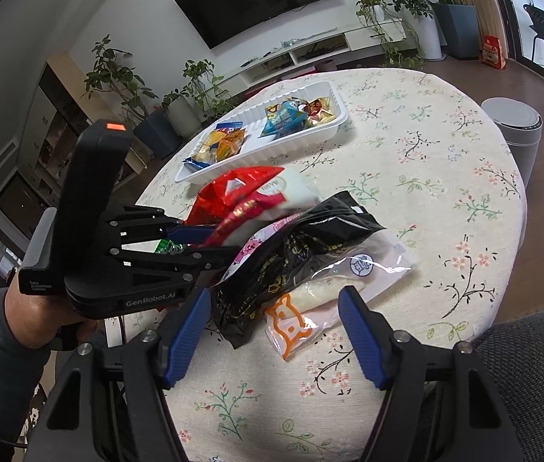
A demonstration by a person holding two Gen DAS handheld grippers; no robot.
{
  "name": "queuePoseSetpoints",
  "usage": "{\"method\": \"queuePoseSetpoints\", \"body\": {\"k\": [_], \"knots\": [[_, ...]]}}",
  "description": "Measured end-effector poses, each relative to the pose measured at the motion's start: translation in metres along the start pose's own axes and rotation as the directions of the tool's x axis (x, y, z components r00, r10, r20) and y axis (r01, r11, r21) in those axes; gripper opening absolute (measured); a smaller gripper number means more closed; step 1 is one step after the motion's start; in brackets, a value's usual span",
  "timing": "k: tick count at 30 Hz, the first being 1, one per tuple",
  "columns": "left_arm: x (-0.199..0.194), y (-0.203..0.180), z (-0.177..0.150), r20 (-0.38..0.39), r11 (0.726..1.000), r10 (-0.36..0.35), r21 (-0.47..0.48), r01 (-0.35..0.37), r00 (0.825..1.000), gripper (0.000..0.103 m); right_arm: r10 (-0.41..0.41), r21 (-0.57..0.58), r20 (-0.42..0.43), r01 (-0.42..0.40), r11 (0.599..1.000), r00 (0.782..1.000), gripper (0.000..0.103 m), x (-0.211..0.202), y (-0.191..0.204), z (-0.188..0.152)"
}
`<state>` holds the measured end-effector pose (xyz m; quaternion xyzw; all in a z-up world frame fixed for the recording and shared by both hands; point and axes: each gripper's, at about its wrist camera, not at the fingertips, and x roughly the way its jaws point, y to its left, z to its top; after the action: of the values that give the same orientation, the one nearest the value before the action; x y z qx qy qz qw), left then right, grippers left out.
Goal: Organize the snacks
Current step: 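Grasp the red-white stick packet with the left tool while the right tool grasps the black packet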
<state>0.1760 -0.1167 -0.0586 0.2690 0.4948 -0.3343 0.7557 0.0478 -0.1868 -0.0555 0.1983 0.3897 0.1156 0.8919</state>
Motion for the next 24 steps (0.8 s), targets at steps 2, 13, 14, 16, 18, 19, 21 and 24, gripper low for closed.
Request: {"method": "queuePoseSetpoints", "body": {"k": [2, 13, 14, 16, 18, 19, 21, 24], "knots": [[0.001, -0.001, -0.001, -0.006, 1.0, -0.024, -0.001, 0.024, 1.0, 0.025, -0.002, -0.003, 0.0, 0.002, 1.0, 1.0, 0.072, 0.0, 0.001, 0.0], [-0.01, 0.003, -0.008, 0.07, 0.996, -0.03, -0.079, 0.036, 0.997, 0.017, -0.008, -0.001, -0.008, 0.008, 1.0, 1.0, 0.072, 0.002, -0.002, 0.001], [-0.012, 0.004, -0.009, 0.086, 0.995, -0.033, -0.092, 0.041, 0.996, 0.017, -0.01, 0.001, -0.008, 0.01, 1.0, 1.0, 0.072, 0.002, -0.002, 0.0], [-0.015, 0.007, -0.011, 0.096, 0.992, -0.044, -0.111, 0.054, 0.994, 0.016, -0.013, 0.002, -0.01, 0.013, 1.0, 1.0, 0.072, 0.002, -0.002, 0.0], [-0.017, 0.009, -0.015, 0.106, 0.99, -0.046, -0.126, 0.059, 0.993, 0.016, -0.016, 0.002, -0.011, 0.016, 1.0, 1.0, 0.072, 0.003, -0.002, 0.0], [-0.017, 0.01, -0.017, 0.105, 0.989, -0.053, -0.132, 0.066, 0.993, 0.016, -0.019, 0.002, -0.011, 0.019, 1.0, 1.0, 0.072, 0.003, -0.001, 0.001], [-0.022, 0.012, -0.022, 0.122, 0.986, -0.055, -0.149, 0.073, 0.991, 0.016, -0.022, 0.002, -0.013, 0.022, 1.0, 1.0, 0.072, 0.004, 0.0, 0.001], [-0.03, 0.017, -0.03, 0.153, 0.979, -0.069, -0.18, 0.097, 0.986, 0.016, -0.027, -0.002, -0.018, 0.027, 1.0, 0.999, 0.072, 0.007, 0.002, 0.004]]}}
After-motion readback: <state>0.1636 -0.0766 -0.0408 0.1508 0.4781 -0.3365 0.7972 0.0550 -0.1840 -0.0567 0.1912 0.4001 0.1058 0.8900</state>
